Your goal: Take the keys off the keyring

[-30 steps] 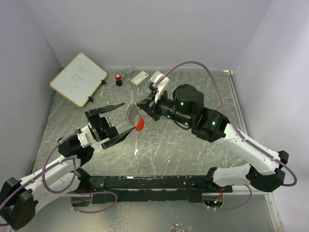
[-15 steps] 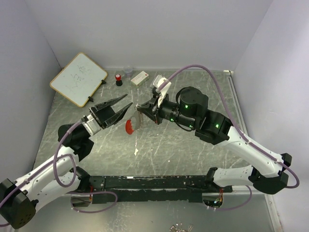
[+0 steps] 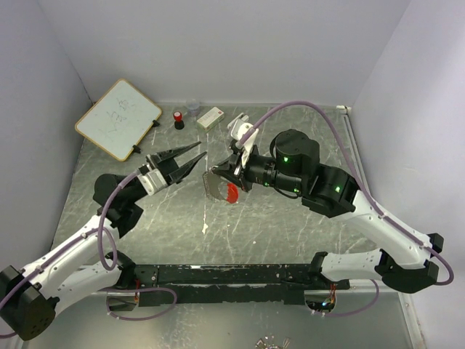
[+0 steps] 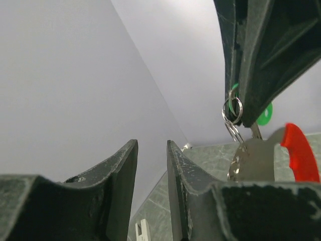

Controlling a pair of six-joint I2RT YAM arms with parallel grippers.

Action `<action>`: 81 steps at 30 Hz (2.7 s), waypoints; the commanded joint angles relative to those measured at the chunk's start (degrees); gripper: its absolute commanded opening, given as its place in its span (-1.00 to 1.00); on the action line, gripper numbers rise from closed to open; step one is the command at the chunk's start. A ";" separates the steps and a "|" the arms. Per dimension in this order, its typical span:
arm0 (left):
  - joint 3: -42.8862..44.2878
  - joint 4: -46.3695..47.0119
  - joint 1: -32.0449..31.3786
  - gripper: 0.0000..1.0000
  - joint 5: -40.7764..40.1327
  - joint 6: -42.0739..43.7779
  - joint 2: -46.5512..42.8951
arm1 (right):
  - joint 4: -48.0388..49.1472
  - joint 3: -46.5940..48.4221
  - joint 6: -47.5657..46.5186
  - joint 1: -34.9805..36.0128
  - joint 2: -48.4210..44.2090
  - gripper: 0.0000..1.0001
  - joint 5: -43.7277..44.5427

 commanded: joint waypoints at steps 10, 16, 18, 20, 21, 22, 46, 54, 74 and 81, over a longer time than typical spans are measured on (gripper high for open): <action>8.53 -15.76 -0.24 -0.13 18.00 2.72 0.25 | -5.00 2.02 -1.91 -0.17 -1.35 -1.00 0.68; 11.64 -21.80 -0.24 -0.18 21.55 1.78 1.44 | -4.45 1.49 -2.12 -0.17 -1.57 -1.00 1.08; 11.37 -20.77 -0.29 -0.19 21.82 0.26 1.63 | -4.21 1.40 -2.17 -0.16 -1.70 -1.00 1.24; 11.55 -20.35 -0.29 -0.19 22.79 -1.03 1.95 | -4.04 1.46 -2.21 -0.17 -1.70 -1.00 1.44; 11.86 -20.77 -0.29 -0.20 23.22 -0.99 2.14 | -4.04 1.54 -2.25 -0.15 -1.78 -1.00 1.43; 12.16 -21.41 -0.24 -0.21 23.33 -0.74 2.37 | -4.04 1.55 -2.30 -0.17 -1.76 -1.00 1.47; 11.73 -13.73 -0.20 -0.23 25.97 -6.78 4.96 | -3.32 0.72 -2.87 -0.17 -2.03 -1.00 0.69; 12.40 -15.25 -0.11 -0.22 27.67 -6.76 4.56 | -2.99 -0.37 -2.80 -0.17 -3.15 -1.00 0.91; 10.25 1.55 -0.13 -0.26 31.10 -20.34 8.13 | -1.23 -1.65 -3.53 -0.15 -4.28 -1.00 -1.07; 9.40 1.44 -0.17 -0.30 29.62 -21.58 8.54 | -0.80 -1.25 -4.40 -0.17 -4.29 -1.00 -0.97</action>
